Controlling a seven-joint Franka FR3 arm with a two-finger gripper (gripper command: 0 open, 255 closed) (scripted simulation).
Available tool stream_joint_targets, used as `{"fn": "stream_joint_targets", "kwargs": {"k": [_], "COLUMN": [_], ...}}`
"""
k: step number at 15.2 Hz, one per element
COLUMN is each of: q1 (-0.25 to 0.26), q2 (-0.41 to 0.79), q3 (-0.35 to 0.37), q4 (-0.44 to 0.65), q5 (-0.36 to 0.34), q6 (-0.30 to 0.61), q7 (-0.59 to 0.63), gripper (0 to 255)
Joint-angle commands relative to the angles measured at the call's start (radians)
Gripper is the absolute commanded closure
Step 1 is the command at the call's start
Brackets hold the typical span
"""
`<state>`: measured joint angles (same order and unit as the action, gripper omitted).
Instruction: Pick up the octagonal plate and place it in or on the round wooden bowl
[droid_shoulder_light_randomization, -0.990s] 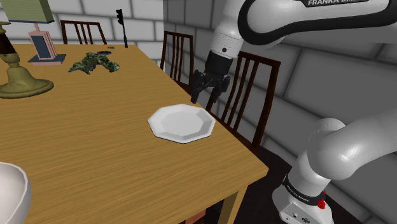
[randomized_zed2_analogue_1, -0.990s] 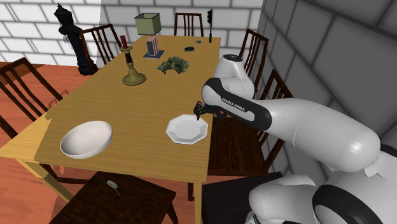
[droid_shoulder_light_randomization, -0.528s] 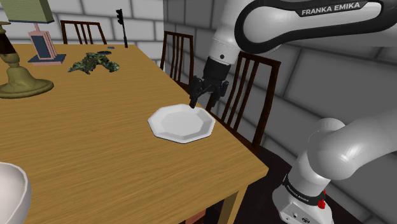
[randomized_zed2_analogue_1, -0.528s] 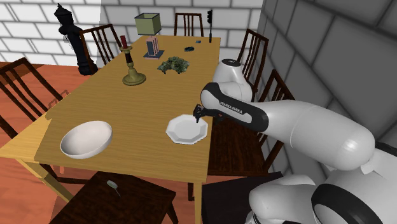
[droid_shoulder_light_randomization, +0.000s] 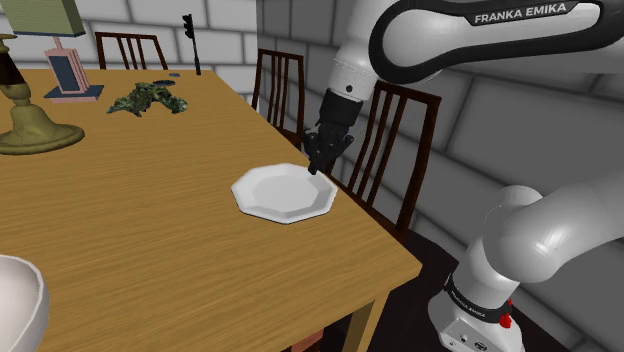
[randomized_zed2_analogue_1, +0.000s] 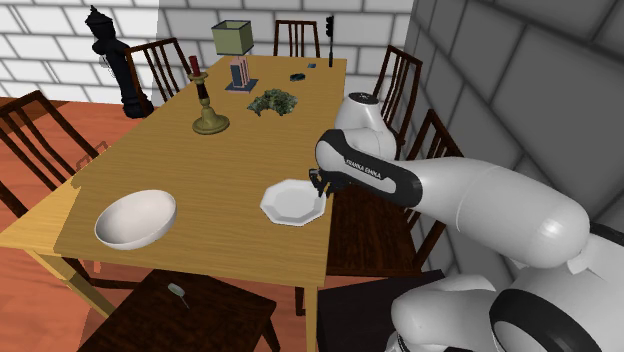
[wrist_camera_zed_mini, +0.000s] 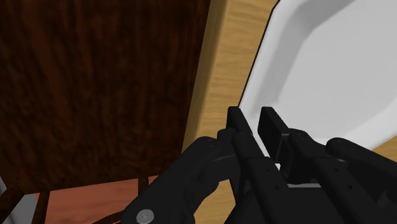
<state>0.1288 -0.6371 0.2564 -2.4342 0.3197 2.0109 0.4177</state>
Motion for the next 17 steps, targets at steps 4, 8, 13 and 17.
{"fn": "stream_joint_targets", "kwargs": {"k": [4,8,13,17], "q1": [0.0,-0.003,-0.008,-0.011], "q2": [0.001,0.0,0.002,0.009], "q3": [0.0,-0.005,-0.014,-0.02], "q4": [0.0,0.037,0.105,0.163], "q5": [0.0,-0.007,-0.018,-0.027], "q6": [-0.001,-0.039,-0.104,-0.155], "q7": [0.001,0.007,0.018,0.026], "gripper": [255,255,255,255]}}
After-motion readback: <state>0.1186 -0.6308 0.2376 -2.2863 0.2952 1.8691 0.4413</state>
